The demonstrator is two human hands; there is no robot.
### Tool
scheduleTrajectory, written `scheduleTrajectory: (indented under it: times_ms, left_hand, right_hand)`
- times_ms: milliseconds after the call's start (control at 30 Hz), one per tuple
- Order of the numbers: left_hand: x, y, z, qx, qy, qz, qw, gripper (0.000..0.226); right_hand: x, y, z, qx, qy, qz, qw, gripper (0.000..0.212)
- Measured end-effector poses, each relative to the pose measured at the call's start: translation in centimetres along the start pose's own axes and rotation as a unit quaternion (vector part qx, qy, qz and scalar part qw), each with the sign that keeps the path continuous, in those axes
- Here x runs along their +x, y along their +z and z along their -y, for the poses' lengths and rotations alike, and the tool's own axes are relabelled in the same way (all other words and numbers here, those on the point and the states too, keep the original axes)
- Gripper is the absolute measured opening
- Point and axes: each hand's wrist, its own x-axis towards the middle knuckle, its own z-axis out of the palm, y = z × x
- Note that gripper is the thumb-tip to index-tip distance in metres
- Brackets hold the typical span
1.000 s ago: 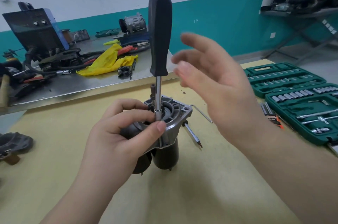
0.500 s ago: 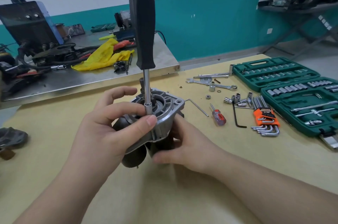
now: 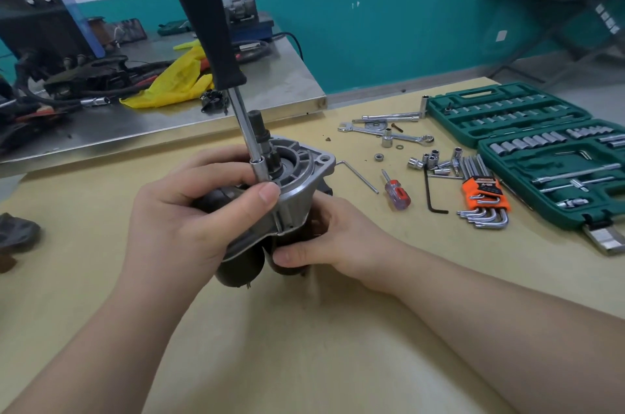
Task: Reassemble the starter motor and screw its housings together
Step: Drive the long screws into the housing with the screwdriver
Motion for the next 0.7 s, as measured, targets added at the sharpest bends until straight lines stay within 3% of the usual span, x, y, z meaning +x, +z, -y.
scheduleTrajectory:
  times_ms: [500,700]
  left_hand:
    - [0.5,0.1,0.3,0.003,-0.002,-0.005,1.0,0.022]
    - [0.1,0.3,0.6,0.001,0.006,-0.009,1.0,0.015]
  right_hand:
    - [-1.0,1.9,-1.0,-0.01,-0.028,-0.115,0.993,0.059]
    - [-0.8,0.6,-0.3,0.009,-0.008,-0.054,0.998,0.057]
